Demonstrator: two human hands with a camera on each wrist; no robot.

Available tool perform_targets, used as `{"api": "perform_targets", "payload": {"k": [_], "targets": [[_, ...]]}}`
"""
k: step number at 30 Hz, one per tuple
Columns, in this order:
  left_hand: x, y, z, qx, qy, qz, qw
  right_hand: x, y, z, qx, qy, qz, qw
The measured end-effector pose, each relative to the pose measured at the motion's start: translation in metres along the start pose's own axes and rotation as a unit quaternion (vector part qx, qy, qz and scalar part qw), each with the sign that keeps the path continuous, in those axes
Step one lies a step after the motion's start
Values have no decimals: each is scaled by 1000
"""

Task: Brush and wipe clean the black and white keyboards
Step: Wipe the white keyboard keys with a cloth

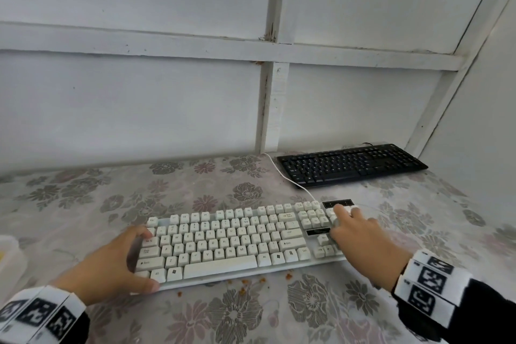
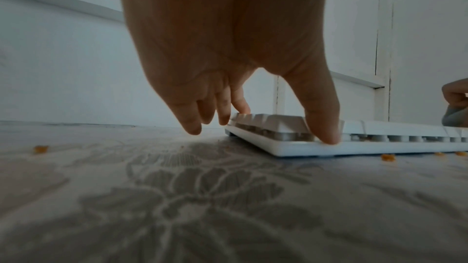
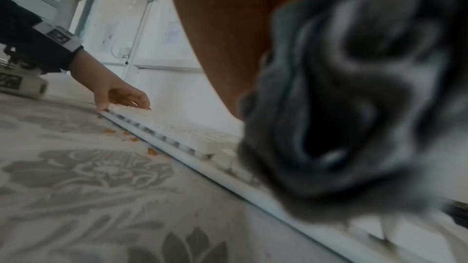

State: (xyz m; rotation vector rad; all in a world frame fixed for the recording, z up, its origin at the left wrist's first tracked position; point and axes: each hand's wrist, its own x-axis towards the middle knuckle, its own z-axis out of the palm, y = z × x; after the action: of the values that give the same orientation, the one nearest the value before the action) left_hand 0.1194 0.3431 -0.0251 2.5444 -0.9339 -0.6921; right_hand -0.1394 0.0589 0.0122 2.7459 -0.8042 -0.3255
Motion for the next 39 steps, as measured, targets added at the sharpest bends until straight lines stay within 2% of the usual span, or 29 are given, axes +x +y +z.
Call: {"api": "perform_targets", "payload": {"k": [2, 6, 8, 12, 17, 29, 31, 34, 36, 39], "targets": [[-1, 1, 0, 8, 0, 0, 1000, 0, -2, -7, -34, 27, -29, 999], [-2, 3, 0, 12, 0, 2, 1000, 9, 17, -14, 25, -44, -53, 997], [-2, 2, 0, 10, -2, -3, 1000, 10, 32, -21, 54, -51, -58, 996], [-2, 4, 0, 7, -11, -10, 1000, 19, 43, -18, 142, -30, -15, 989], [-2, 3, 0, 14, -17, -11, 1000, 38, 43, 0, 221, 47, 46, 973], [-1, 1, 1, -25, -18, -10, 999, 76, 24, 1, 147, 9, 27, 989], [0, -1, 2, -31, -23, -7, 999, 80, 27, 0, 170, 19, 44, 984], [2, -3, 3, -32, -21, -2, 999, 85, 34, -4, 230, 83, 82, 966], [3, -5, 3, -34, -22, 1, 999, 86, 41, -9, 252, 97, 80, 959], [6, -7, 5, -44, -22, 2, 999, 83, 46, -15, 225, 30, 53, 972]]}}
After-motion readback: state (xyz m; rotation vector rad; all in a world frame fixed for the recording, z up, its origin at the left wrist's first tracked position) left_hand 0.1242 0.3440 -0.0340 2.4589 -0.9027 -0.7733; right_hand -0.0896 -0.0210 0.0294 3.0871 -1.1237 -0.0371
